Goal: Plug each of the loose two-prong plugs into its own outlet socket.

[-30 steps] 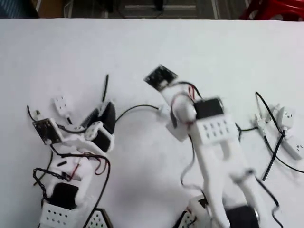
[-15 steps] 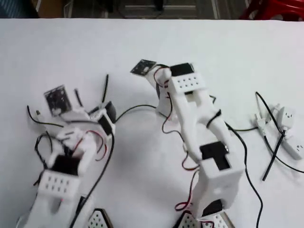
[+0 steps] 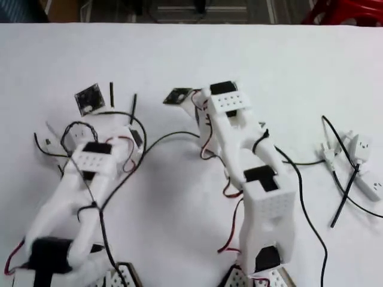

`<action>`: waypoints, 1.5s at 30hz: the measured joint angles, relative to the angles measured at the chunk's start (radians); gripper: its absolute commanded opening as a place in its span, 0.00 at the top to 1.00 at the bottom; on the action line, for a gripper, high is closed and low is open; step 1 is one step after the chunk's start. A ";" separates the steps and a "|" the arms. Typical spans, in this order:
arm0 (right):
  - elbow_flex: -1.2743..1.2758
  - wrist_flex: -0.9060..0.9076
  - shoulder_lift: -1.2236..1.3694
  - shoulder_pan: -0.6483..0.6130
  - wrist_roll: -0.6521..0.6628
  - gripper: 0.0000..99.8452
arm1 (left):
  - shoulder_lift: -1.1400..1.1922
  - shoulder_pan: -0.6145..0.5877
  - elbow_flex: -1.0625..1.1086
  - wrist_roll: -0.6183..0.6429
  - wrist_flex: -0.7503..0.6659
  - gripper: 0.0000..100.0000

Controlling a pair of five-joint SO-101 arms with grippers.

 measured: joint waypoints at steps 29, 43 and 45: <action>-0.652 0.146 0.391 -0.327 -1.425 0.93 | 0.049 -0.292 -0.183 0.000 0.166 0.98; -0.773 0.207 0.417 -0.393 -1.775 0.67 | 0.060 -0.333 -0.196 0.000 0.130 0.98; -0.789 0.221 0.382 -0.359 -1.754 0.67 | 0.060 -0.328 -0.196 0.000 0.126 0.98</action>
